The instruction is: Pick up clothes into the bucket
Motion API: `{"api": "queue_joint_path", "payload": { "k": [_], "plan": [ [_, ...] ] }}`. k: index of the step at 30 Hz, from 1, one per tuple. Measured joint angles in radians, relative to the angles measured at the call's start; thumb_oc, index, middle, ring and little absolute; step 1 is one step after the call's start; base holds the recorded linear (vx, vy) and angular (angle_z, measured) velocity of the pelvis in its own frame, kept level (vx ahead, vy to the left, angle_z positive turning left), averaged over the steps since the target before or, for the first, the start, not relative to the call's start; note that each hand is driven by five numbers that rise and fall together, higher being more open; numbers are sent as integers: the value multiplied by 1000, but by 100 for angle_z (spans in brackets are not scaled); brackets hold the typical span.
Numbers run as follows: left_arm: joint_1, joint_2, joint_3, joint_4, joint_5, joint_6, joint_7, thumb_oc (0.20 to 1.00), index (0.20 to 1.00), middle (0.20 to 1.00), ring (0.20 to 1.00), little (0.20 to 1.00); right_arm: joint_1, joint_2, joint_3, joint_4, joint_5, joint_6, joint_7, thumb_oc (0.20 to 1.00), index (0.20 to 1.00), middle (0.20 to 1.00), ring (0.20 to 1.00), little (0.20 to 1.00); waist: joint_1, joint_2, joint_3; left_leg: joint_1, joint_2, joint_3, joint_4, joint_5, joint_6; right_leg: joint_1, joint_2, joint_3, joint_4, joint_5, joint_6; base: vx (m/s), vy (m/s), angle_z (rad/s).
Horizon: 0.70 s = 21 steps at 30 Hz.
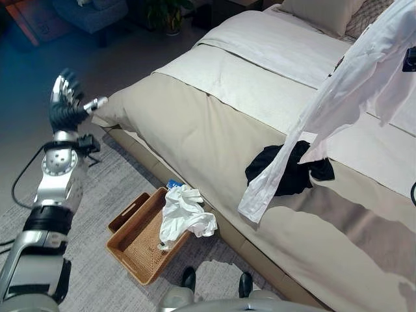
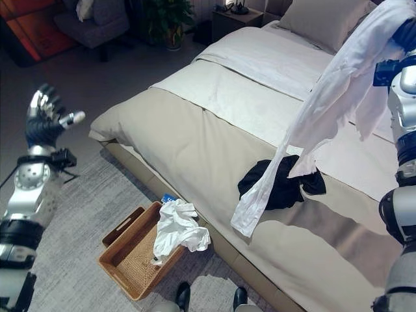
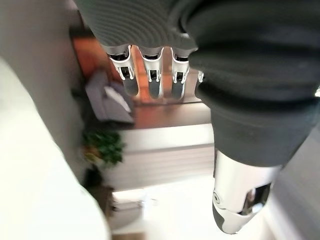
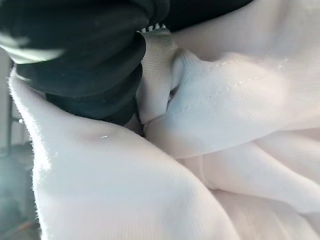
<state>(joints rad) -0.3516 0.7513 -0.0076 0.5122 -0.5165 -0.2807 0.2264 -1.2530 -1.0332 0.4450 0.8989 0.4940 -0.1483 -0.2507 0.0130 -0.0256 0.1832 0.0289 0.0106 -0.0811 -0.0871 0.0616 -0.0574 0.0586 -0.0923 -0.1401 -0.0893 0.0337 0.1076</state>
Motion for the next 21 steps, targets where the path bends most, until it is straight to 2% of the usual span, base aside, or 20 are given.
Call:
{"api": "queue_joint_path", "payload": {
  "k": [6, 11, 19, 21],
  "plan": [
    [192, -150, 37, 153, 172, 40, 43, 1000, 1000, 1000, 1000, 1000, -65, -53, -1, -89, 11, -47, -23, 200, 200, 200, 200, 200, 0, -10, 8, -4, 0, 3, 0, 0, 0, -6, 0, 3, 0, 0, 0, 20, 3, -1],
    [274, -213, 34, 224, 244, 62, 54, 1000, 1000, 1000, 1000, 1000, -134, -58, 7, -158, 18, -84, -30, 200, 200, 200, 200, 200, 2, -19, 11, 0, 2, 18, 0, 0, 0, -7, 1, 16, 0, 0, 0, 18, 1, -6],
    [334, -370, 5, 460, 269, 76, 48, 1000, 1000, 1000, 1000, 1000, -336, -8, 178, -155, 28, -99, -36, 200, 200, 200, 200, 200, 4, -39, 4, 23, 4, 20, 0, 0, 0, 16, 3, 14, 0, 1, -1, -3, -3, -1],
    [359, -390, -35, 501, 269, 82, 36, 1000, 1000, 1000, 1000, 1000, -360, 22, 201, -156, 30, -112, -27, 200, 200, 200, 200, 200, 3, -57, -8, 28, 5, 18, 0, 0, 0, 22, 3, 8, 0, 0, -2, -32, -6, 7]
  ]
}}
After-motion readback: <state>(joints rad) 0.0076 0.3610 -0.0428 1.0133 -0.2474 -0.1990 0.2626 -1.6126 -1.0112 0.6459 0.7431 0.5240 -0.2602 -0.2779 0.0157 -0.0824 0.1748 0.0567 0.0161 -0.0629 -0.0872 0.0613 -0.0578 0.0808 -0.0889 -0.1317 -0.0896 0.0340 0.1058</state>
